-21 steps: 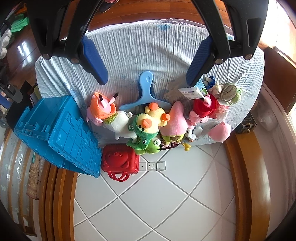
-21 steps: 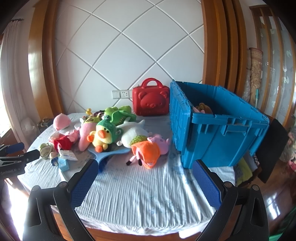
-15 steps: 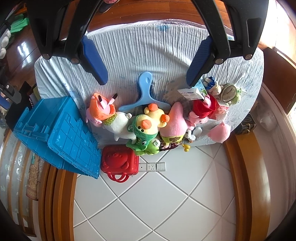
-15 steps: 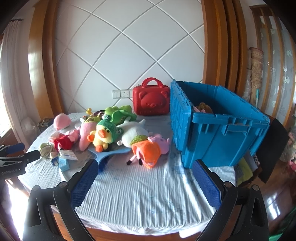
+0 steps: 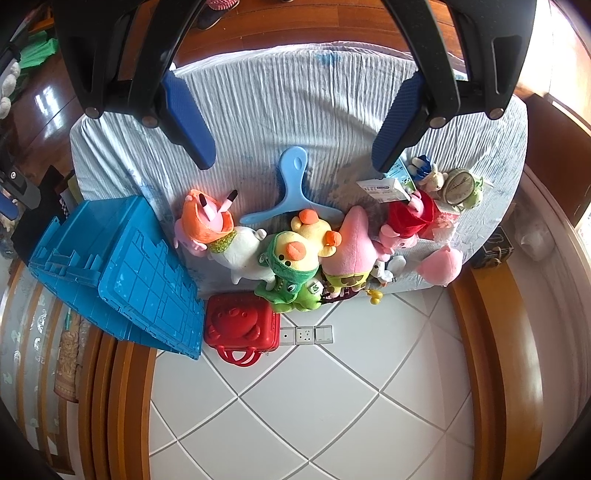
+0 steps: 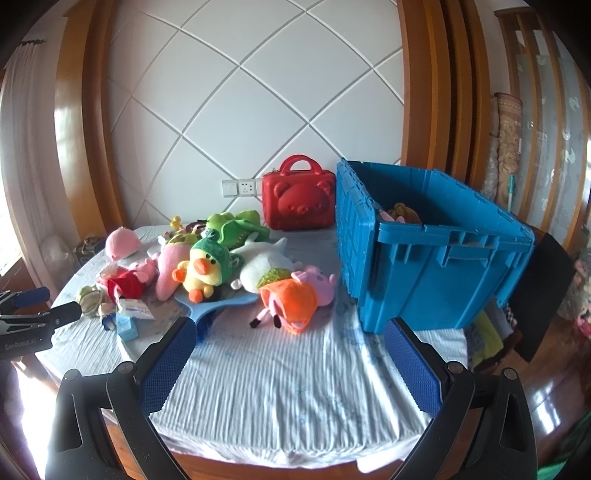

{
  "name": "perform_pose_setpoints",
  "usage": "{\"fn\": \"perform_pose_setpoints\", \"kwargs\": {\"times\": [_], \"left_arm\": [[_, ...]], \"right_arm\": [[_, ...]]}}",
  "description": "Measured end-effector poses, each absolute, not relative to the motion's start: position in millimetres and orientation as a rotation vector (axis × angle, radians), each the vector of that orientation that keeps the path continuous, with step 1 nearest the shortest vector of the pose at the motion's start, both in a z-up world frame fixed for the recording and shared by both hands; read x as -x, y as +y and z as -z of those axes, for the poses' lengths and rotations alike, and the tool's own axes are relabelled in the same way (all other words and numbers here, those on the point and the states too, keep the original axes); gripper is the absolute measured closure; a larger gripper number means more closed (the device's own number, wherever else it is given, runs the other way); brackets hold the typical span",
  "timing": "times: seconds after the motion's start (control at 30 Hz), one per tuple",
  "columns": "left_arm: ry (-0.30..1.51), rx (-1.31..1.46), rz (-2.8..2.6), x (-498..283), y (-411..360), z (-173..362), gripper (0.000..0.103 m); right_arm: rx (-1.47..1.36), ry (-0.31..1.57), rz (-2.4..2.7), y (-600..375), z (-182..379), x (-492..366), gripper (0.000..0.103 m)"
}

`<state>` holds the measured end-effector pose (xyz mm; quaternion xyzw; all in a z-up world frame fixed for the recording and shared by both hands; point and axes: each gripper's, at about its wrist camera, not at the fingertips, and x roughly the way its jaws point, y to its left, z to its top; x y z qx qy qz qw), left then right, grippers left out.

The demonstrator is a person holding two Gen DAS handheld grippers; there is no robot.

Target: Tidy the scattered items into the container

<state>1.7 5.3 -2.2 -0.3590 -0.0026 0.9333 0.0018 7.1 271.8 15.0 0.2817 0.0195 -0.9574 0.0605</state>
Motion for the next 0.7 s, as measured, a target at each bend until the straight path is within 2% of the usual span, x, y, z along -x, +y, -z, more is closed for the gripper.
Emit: {"fn": "perform_pose_setpoints", "kwargs": {"times": [0.7], "left_arm": [[-0.017,1.132,-2.932,-8.8,2.2,3.7,0.016]], "right_arm": [[-0.851,0.072,2.897,277.0,-15.3,-15.4,0.0]]}}
